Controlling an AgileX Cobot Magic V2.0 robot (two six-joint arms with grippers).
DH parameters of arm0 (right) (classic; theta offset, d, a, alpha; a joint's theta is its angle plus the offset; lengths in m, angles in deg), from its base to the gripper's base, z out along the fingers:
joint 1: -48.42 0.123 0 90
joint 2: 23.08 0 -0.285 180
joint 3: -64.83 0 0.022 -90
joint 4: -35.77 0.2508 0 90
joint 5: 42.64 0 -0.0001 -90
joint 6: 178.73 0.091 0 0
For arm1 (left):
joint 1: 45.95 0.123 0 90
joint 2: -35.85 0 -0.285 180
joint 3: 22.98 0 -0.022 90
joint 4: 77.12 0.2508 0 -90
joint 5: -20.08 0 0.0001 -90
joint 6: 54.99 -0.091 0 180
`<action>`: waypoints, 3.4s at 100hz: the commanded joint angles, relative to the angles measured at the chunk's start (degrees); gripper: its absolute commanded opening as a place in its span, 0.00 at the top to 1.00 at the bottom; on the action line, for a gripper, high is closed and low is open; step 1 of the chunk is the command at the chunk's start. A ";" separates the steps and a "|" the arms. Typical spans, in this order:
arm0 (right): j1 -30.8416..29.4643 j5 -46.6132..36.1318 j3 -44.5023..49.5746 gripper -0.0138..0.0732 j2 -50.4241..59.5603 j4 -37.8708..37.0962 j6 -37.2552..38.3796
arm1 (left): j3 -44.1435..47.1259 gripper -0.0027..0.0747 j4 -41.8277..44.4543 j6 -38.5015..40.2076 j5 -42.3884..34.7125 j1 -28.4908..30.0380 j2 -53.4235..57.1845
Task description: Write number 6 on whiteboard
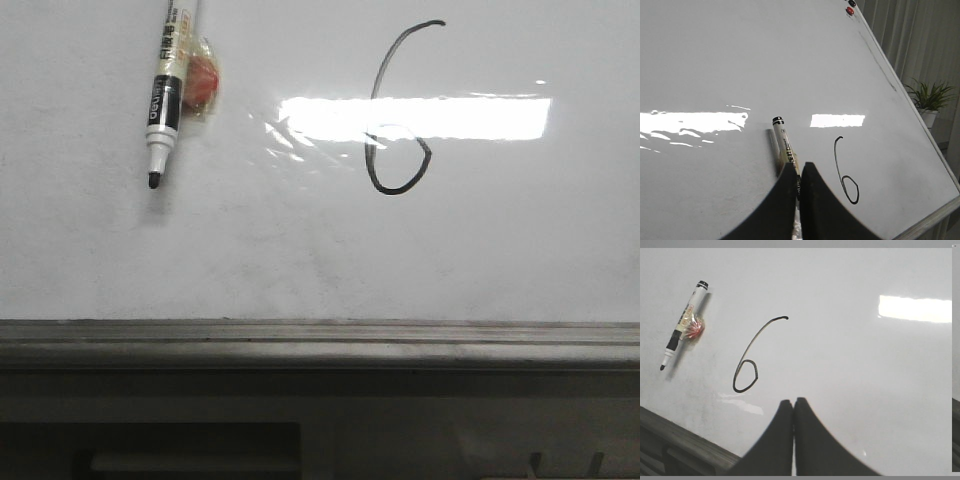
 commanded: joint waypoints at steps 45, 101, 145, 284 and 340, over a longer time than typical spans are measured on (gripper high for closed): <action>-0.14 -3.59 -1.32 0.89 -0.02 1.52 -0.46 | -1.02 0.99 20.65 5.41 -0.60 1.41 0.19; -0.14 -3.59 -1.32 0.89 -0.02 1.52 -0.46 | 6.47 0.99 70.60 60.35 4.28 39.34 -0.98; -0.14 -3.49 -1.32 0.89 -0.02 1.52 -0.46 | 10.04 0.99 70.11 62.56 10.42 42.41 1.81; -0.14 -6.63 -1.10 0.89 -0.34 -0.88 -0.33 | 10.04 0.99 69.05 62.56 11.09 46.58 1.81; -8.30 -28.01 13.11 0.89 0.97 -49.03 35.57 | 10.04 0.99 69.05 62.56 11.09 46.58 1.81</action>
